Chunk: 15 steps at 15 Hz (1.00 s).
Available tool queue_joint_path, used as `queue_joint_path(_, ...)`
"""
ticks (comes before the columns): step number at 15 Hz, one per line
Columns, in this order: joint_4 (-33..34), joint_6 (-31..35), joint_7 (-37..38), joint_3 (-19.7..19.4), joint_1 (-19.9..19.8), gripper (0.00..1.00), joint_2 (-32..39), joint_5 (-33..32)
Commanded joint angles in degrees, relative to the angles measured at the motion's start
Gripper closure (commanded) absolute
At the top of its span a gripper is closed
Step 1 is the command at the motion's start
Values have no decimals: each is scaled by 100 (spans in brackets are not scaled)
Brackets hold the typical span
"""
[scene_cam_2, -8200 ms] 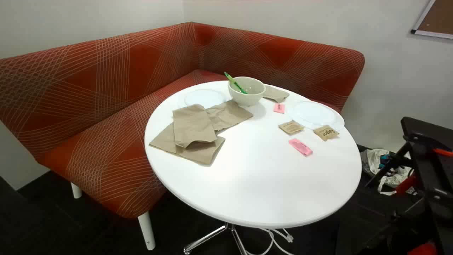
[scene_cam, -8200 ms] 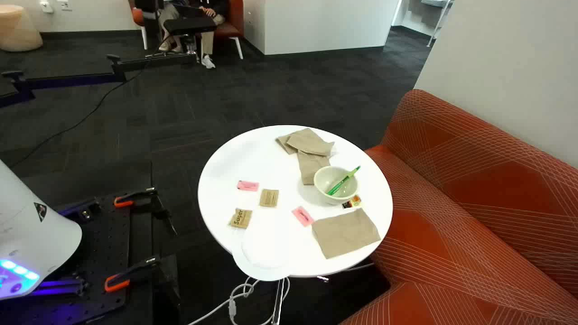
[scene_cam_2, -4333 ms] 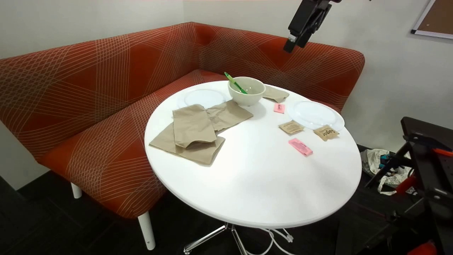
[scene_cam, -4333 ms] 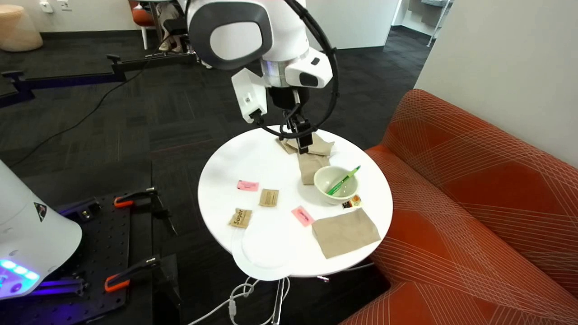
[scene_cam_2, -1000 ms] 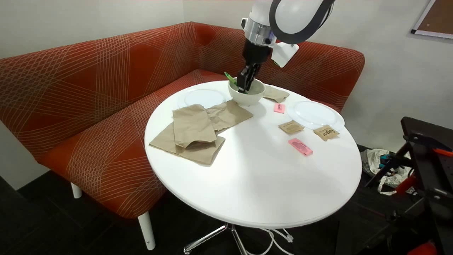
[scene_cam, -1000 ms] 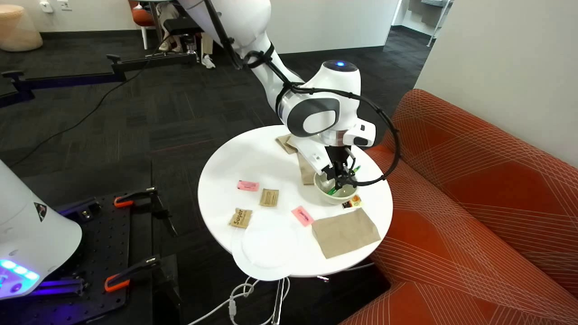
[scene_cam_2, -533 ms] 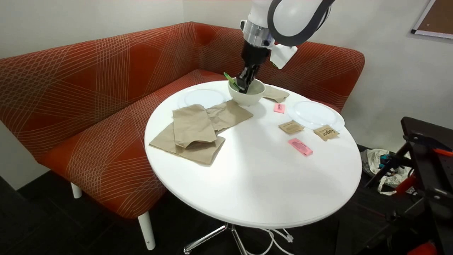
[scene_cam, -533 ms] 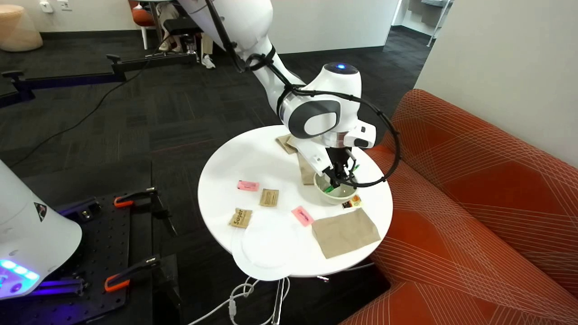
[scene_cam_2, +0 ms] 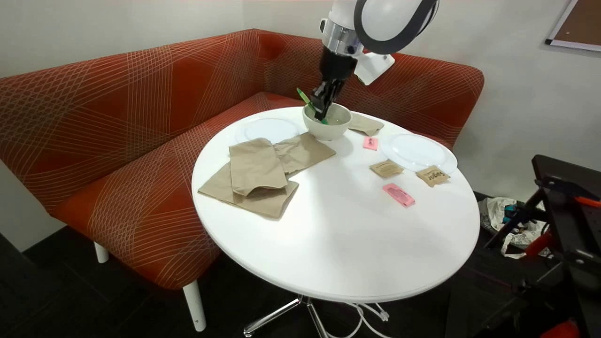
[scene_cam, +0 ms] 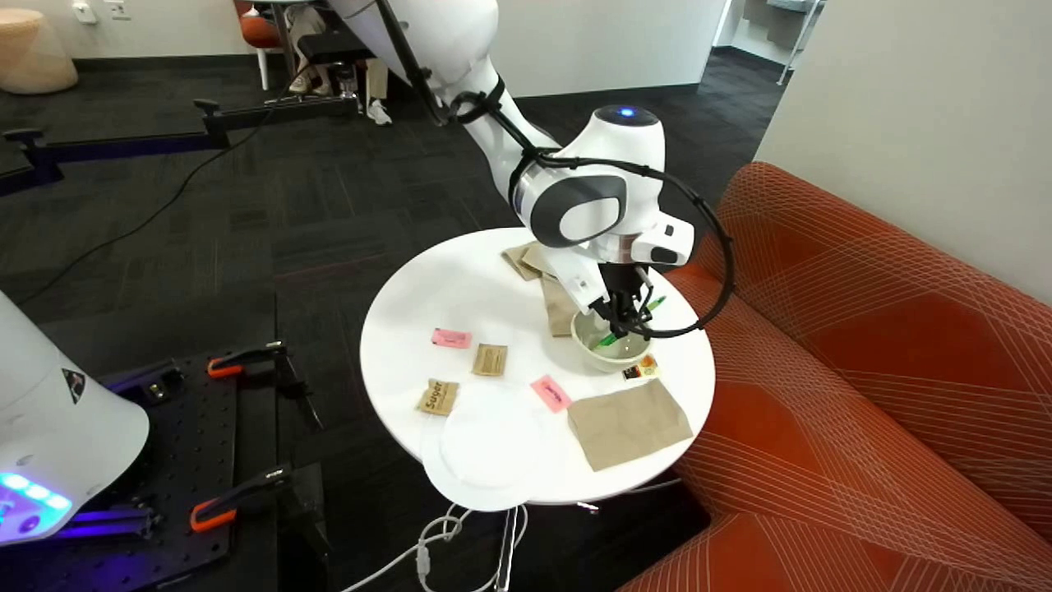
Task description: Remove the pen from the bowl and put it on the table
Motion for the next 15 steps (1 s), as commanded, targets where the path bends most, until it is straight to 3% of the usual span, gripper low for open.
queue_joint_path(1,-236,107,345,-147,113,97,-419,-43)
queue_joint_path(8,-758,-96,615,-110,143,97,-1515,12)
queue_joint_path(15,-2089,-932,666,306,295,97,-3361,188)
